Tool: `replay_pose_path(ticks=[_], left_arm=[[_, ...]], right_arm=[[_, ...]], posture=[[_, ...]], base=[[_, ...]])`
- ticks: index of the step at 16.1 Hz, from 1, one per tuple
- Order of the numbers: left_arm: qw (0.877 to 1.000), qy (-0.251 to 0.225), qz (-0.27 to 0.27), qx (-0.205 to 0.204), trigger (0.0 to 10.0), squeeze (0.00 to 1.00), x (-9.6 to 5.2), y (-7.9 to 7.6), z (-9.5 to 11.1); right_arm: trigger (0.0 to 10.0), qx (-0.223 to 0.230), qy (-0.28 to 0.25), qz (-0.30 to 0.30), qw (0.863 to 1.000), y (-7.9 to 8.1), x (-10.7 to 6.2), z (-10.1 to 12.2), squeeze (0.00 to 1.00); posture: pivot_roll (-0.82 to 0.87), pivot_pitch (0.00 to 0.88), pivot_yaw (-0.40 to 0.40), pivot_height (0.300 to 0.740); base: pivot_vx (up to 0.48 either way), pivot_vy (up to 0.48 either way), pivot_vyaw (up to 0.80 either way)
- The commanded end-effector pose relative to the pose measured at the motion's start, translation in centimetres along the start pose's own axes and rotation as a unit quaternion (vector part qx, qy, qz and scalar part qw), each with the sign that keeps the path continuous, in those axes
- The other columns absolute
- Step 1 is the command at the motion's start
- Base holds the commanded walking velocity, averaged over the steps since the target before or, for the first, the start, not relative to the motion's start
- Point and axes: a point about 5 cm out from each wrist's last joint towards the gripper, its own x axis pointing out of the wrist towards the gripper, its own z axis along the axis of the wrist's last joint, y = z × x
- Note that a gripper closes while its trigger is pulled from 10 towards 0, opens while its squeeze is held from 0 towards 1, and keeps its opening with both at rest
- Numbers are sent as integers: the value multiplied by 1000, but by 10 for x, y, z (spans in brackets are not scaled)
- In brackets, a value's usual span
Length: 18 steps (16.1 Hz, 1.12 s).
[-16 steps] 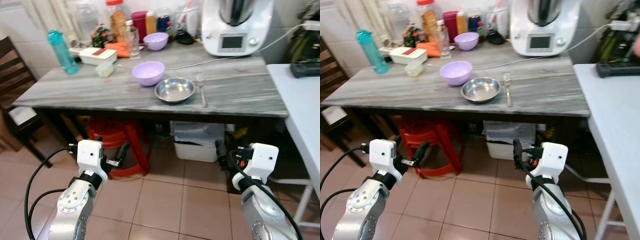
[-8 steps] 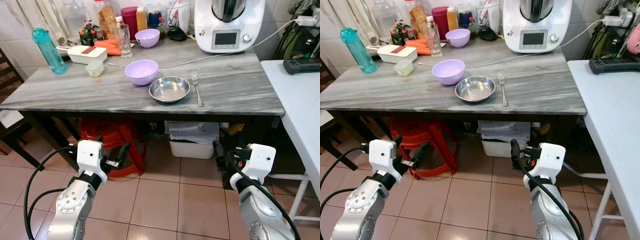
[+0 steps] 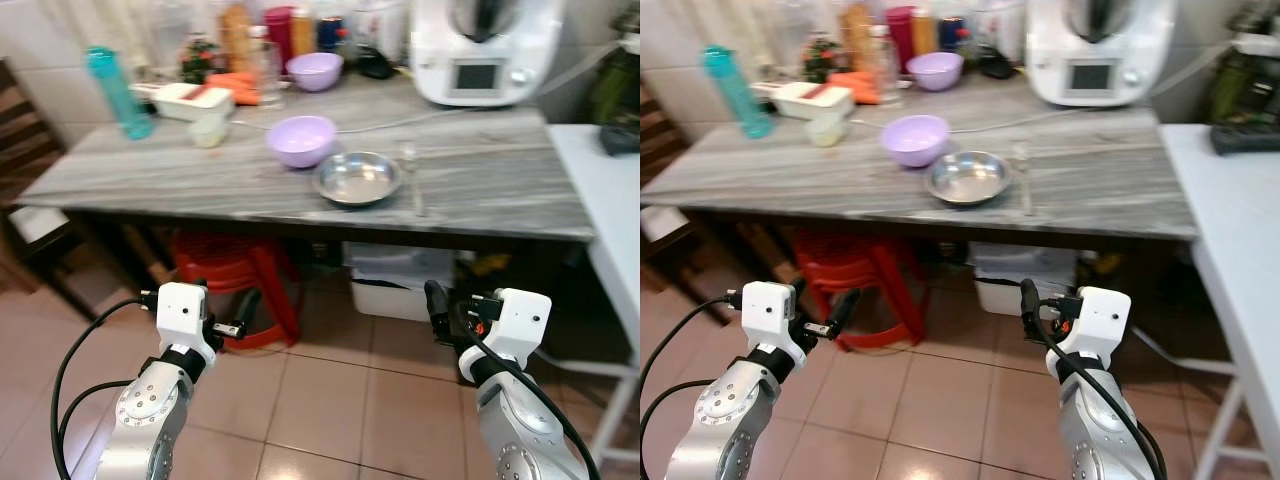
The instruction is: Setting the table
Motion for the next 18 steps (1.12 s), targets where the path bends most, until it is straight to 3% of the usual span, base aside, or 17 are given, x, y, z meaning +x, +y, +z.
replay_pose_path(ticks=[1,11,18], left_arm=[[1000,7,10,9,10000,0,-1,4,0],[1000,9,9,7,10000,0,0,4,0],[1000,-17,-15,-6,10000,0,0,4,9]], right_arm=[[10000,7,5,7,1000,4,1,-1,0],[10000,21,2,-1,1000,3,2,1,0],[10000,13,5,-7,1000,1,5,0,0]], posture=[[-16,11,135,740],[-19,11,139,740],[-18,12,140,740]], base=[[-247,0,0],[-286,0,0],[0,-34,0]])
